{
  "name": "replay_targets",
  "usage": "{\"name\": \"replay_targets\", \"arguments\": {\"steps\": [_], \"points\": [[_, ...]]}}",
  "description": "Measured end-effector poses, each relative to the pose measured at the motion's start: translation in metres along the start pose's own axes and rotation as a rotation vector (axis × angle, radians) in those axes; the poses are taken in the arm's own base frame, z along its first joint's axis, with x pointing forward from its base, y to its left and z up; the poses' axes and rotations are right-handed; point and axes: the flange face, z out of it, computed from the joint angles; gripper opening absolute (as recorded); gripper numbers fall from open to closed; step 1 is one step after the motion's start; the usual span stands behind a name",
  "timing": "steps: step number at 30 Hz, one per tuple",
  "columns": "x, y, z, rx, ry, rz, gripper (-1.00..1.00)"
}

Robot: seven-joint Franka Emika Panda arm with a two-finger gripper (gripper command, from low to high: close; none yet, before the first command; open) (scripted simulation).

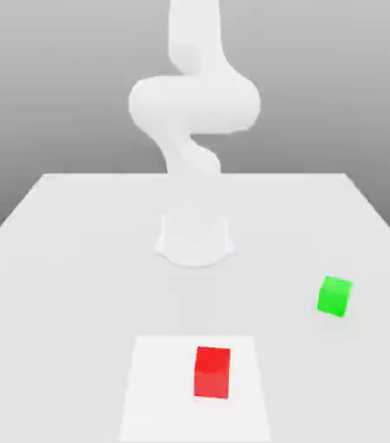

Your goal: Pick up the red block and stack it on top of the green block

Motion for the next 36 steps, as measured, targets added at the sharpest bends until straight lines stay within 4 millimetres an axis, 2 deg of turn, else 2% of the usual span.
{"name": "replay_targets", "arguments": {"steps": [4, 9, 13, 17, 21, 26, 27, 33, 36], "points": [[-0.021, 0.014, 0.096, -0.104, -0.096, 0.017, 0.0], [-0.062, 0.048, 0.198, -0.231, -0.209, 0.038, 0.0], [-0.105, 0.087, 0.266, -0.333, -0.298, 0.054, 0.0], [-0.155, 0.134, 0.32, -0.436, -0.385, 0.069, 0.0], [-0.204, 0.181, 0.358, -0.526, -0.461, 0.082, 0.0], [-0.232, 0.21, 0.398, -0.539, -0.471, 0.084, 0.0], [-0.236, 0.214, 0.404, -0.539, -0.471, 0.084, -1.0], [-0.238, 0.216, 0.407, -0.539, -0.47, 0.084, -1.0], [-0.229, 0.207, 0.393, -0.539, -0.47, 0.084, -1.0]]}}
